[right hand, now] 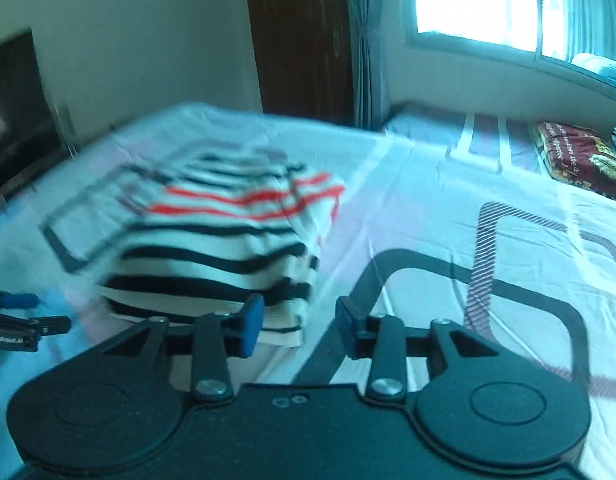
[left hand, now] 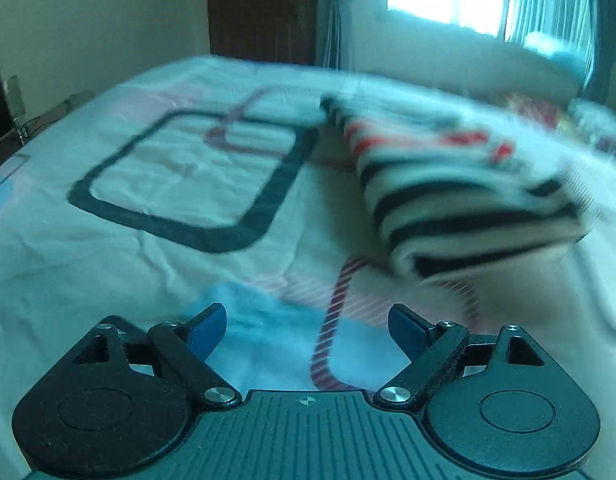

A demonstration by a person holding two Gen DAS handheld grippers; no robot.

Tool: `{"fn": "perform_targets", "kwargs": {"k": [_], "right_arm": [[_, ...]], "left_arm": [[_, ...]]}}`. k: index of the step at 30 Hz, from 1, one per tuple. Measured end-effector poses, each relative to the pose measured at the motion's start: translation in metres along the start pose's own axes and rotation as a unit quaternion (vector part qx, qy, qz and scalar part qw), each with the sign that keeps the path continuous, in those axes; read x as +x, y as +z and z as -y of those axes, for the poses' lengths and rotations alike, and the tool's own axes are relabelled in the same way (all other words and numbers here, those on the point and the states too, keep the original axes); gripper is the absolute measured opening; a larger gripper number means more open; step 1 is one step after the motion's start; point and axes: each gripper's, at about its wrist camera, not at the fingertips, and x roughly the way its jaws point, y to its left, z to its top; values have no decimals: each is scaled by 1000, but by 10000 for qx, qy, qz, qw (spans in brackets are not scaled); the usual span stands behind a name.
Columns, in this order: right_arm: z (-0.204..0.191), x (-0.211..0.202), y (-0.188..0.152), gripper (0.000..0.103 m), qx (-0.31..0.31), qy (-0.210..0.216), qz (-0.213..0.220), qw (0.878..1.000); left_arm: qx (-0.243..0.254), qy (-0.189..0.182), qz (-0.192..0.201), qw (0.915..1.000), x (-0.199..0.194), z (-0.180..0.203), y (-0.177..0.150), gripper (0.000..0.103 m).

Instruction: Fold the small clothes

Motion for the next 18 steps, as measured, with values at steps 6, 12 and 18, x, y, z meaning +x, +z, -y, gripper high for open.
{"fn": "perform_targets", "kwargs": {"k": [6,12,18], "right_arm": [[-26,-89,-19,77,159,-121,331,9993],[-56,-122,-31,102,262,-445,186,9985],[-79,-136,-33,102,4,-778,317,9965]], "left_arm": [[42,-283,620,9977,-90,35,-5,103],[154,-457,564,9972,-137,61,-13,103],[407,-528,637,9957,-158,69,-19,103]]}}
